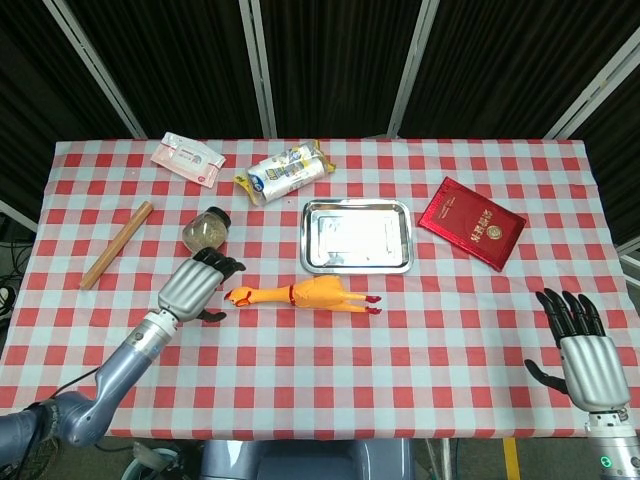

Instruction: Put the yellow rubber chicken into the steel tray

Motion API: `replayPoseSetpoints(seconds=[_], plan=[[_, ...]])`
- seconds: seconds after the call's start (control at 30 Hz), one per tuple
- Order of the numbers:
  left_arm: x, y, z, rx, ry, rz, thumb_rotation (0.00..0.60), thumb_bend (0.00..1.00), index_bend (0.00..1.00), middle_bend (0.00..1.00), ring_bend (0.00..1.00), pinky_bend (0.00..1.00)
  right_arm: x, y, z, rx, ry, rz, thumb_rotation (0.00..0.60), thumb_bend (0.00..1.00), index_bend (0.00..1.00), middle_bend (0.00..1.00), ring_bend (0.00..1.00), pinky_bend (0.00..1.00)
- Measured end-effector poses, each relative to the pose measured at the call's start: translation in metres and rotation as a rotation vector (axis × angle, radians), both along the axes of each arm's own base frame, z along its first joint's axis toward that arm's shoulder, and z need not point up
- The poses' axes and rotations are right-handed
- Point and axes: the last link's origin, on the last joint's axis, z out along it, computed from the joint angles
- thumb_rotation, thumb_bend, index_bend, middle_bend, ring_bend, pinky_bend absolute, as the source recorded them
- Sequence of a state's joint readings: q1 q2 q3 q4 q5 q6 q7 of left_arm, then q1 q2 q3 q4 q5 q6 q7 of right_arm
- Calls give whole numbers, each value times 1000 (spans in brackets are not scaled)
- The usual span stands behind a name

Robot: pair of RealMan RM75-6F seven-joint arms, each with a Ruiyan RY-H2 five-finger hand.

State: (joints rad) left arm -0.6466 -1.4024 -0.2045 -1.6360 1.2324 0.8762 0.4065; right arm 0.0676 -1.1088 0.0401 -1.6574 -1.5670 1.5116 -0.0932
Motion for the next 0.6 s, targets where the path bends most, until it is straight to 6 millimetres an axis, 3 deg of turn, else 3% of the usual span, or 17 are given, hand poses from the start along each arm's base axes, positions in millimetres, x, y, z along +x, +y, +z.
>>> replayPoseSetpoints(seconds=[0.6], plan=[[46, 21, -75, -112, -28, 114, 600, 200, 242, 263, 193, 145, -6, 0, 3, 6, -9, -24, 600, 201, 0, 96, 31, 17]])
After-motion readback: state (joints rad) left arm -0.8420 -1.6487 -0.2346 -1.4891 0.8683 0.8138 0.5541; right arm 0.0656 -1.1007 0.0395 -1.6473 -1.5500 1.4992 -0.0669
